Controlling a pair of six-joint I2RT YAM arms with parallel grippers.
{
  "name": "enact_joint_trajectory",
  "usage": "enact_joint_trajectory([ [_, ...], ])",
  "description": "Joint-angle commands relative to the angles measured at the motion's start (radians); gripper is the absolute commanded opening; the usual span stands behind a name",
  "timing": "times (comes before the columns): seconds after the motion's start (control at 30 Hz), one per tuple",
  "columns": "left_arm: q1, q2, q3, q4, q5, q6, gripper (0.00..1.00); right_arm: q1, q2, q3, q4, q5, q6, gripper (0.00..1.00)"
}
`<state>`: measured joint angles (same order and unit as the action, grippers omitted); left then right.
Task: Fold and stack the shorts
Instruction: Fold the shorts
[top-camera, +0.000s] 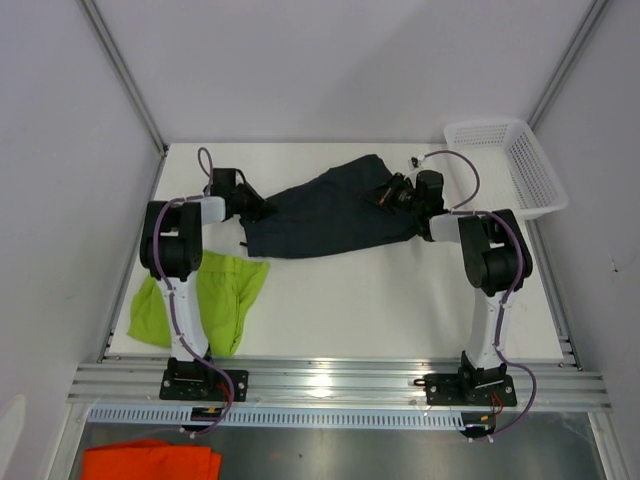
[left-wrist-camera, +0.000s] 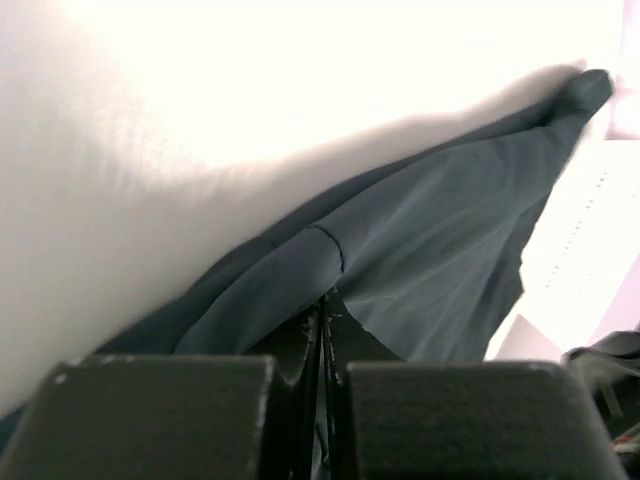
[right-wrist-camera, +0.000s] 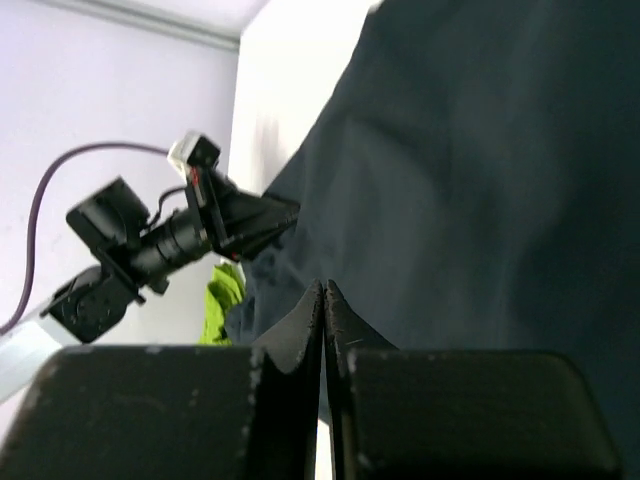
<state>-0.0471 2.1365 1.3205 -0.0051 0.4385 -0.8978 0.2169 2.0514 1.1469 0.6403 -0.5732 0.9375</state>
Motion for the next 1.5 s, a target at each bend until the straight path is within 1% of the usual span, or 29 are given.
enact_joint_trajectory([
  [0.0, 0.007, 0.036, 0.048, 0.034, 0.035, -0.036, 0.02, 0.039, -0.033, -0.018, 0.064, -0.001, -0.034, 0.03],
  [0.07, 0.007, 0.052, 0.095, 0.013, 0.046, -0.018, 0.06, 0.074, -0.024, -0.019, 0.073, 0.004, -0.043, 0.04],
  [0.13, 0.007, 0.054, 0.124, -0.056, 0.051, -0.003, 0.09, 0.099, -0.014, -0.018, 0.082, 0.012, -0.048, 0.04],
  [0.2, 0.007, 0.043, 0.163, -0.105, 0.054, 0.026, 0.15, 0.122, 0.006, -0.013, 0.093, 0.024, -0.049, 0.04],
  [0.23, 0.007, 0.016, 0.164, -0.143, 0.049, 0.052, 0.23, 0.125, 0.013, -0.004, 0.094, 0.024, -0.045, 0.04],
  [0.27, 0.009, -0.002, 0.172, -0.168, 0.037, 0.065, 0.29, 0.125, 0.027, -0.001, 0.099, 0.024, -0.040, 0.05],
  [0.3, 0.010, -0.025, 0.171, -0.188, 0.031, 0.075, 0.37, 0.119, 0.033, -0.003, 0.101, 0.022, -0.029, 0.04],
  [0.33, 0.012, -0.076, 0.169, -0.205, 0.026, 0.089, 0.45, 0.115, 0.033, -0.001, 0.099, 0.022, -0.026, 0.05],
  [0.37, 0.013, -0.102, 0.161, -0.237, 0.025, 0.106, 0.61, 0.108, 0.033, -0.010, 0.096, 0.026, -0.026, 0.05],
  [0.43, 0.013, -0.189, 0.117, -0.257, 0.016, 0.122, 0.74, 0.099, 0.018, -0.018, 0.066, 0.047, -0.048, 0.05],
  [0.47, 0.013, -0.222, 0.100, -0.269, 0.008, 0.126, 0.77, 0.098, 0.013, -0.016, 0.006, 0.059, -0.063, 0.05],
  [0.5, 0.013, -0.252, 0.039, -0.269, -0.001, 0.128, 0.80, 0.098, 0.009, -0.019, -0.020, 0.073, -0.075, 0.06],
  [0.53, 0.013, -0.285, 0.014, -0.269, -0.015, 0.129, 0.84, 0.098, 0.003, -0.024, -0.037, 0.087, -0.092, 0.06],
  [0.57, 0.013, -0.346, -0.028, -0.262, -0.027, 0.128, 0.85, 0.095, 0.001, -0.047, -0.040, 0.108, -0.094, 0.05],
  [0.63, 0.013, -0.403, -0.099, -0.243, -0.046, 0.122, 0.89, 0.084, 0.000, -0.076, -0.039, 0.127, -0.080, 0.06],
  [0.7, 0.013, -0.467, -0.161, -0.237, -0.058, 0.125, 0.89, 0.073, 0.001, -0.125, -0.015, 0.144, -0.066, 0.06],
  [0.83, 0.013, -0.523, -0.170, -0.286, -0.096, 0.149, 0.90, 0.047, -0.005, -0.203, 0.031, 0.173, -0.039, 0.05],
  [0.97, 0.003, -0.576, -0.246, -0.288, -0.103, 0.143, 0.89, 0.027, -0.017, -0.269, 0.045, 0.232, -0.011, 0.04],
  [1.0, 0.001, -0.602, -0.262, -0.282, -0.109, 0.142, 0.89, 0.015, -0.031, -0.294, 0.054, 0.292, 0.006, 0.03],
  [1.03, -0.005, -0.613, -0.283, -0.277, -0.115, 0.137, 0.88, 0.007, -0.049, -0.384, 0.121, 0.327, 0.024, 0.00],
  [1.1, -0.007, -0.635, -0.316, -0.265, -0.124, 0.134, 0.89, -0.004, -0.141, -0.514, 0.226, 0.422, 0.086, 0.00],
  [1.13, -0.010, -0.648, -0.322, -0.260, -0.124, 0.135, 0.88, 0.001, -0.178, -0.612, 0.266, 0.505, 0.095, 0.00],
  [1.17, -0.010, -0.653, -0.343, -0.259, -0.129, 0.138, 0.89, 0.015, -0.262, -0.648, 0.251, 0.557, 0.102, 0.00],
  [1.23, -0.017, -0.653, -0.346, -0.263, -0.135, 0.149, 0.89, 0.084, -0.341, -0.700, 0.204, 0.709, 0.097, 0.00],
  [1.33, -0.025, -0.647, -0.345, -0.280, -0.145, 0.163, 0.89, 0.176, -0.434, -0.719, 0.147, 0.783, 0.034, 0.00],
  [1.37, -0.027, -0.642, -0.346, -0.283, -0.146, 0.166, 0.89, 0.194, -0.450, -0.714, 0.122, 0.809, 0.017, 0.01],
  [1.4, -0.028, -0.642, -0.343, -0.286, -0.146, 0.175, 0.88, 0.211, -0.471, -0.705, 0.105, 0.823, 0.000, 0.06],
  [1.43, -0.033, -0.641, -0.343, -0.294, -0.147, 0.181, 0.89, 0.240, -0.482, -0.696, 0.066, 0.834, -0.038, 0.18],
  [1.47, -0.037, -0.635, -0.336, -0.302, -0.146, 0.184, 0.89, 0.255, -0.491, -0.688, 0.052, 0.860, -0.061, 0.25],
])
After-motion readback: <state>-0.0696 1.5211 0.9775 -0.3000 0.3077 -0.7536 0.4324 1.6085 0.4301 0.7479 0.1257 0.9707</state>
